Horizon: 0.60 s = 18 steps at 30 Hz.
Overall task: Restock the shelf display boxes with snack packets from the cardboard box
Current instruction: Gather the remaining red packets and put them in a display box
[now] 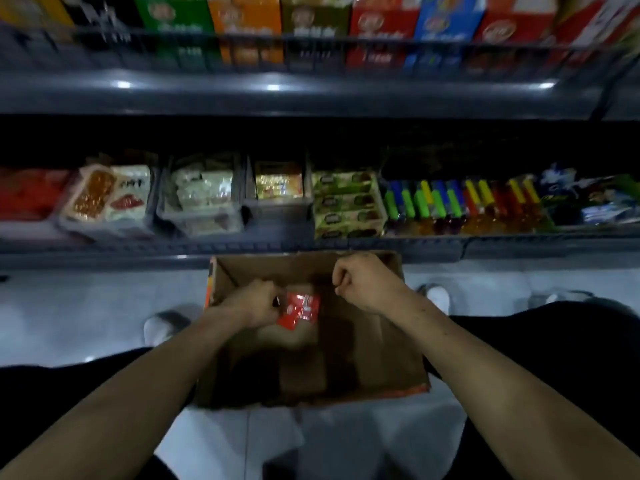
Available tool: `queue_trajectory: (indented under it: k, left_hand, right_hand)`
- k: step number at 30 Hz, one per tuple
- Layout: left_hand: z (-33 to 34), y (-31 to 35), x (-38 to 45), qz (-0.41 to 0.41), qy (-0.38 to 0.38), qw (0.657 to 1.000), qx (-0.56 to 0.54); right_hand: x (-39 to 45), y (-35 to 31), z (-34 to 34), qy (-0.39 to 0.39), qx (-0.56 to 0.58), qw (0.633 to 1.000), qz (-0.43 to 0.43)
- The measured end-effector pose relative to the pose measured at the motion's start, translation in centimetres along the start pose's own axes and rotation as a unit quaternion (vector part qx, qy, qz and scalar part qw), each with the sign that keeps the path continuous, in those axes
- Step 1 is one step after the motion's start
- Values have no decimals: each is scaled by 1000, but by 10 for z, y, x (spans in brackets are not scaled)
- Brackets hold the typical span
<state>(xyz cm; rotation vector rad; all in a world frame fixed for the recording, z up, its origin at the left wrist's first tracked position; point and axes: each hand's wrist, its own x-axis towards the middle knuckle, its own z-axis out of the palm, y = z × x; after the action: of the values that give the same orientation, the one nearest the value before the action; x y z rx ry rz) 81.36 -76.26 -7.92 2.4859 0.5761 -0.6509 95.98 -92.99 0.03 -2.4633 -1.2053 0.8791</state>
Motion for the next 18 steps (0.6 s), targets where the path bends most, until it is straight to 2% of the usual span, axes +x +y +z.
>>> queue_trajectory:
  k: [6,10,14,18]
  left_hand:
    - [67,-32,21,-109,-25,994,-15]
    - [95,-45,50,-88,0,996,21]
    - [115,-60,78,-73,-19,992,97]
    - [137,-65,81,-97,24,981,164]
  right_hand:
    - [10,17,58,-46,27,996,65]
    - [14,27,73,-62,76,990,102]
    - [7,40,80,-66,91,987,111]
    - [-1,49,86,-90,102,983,124]
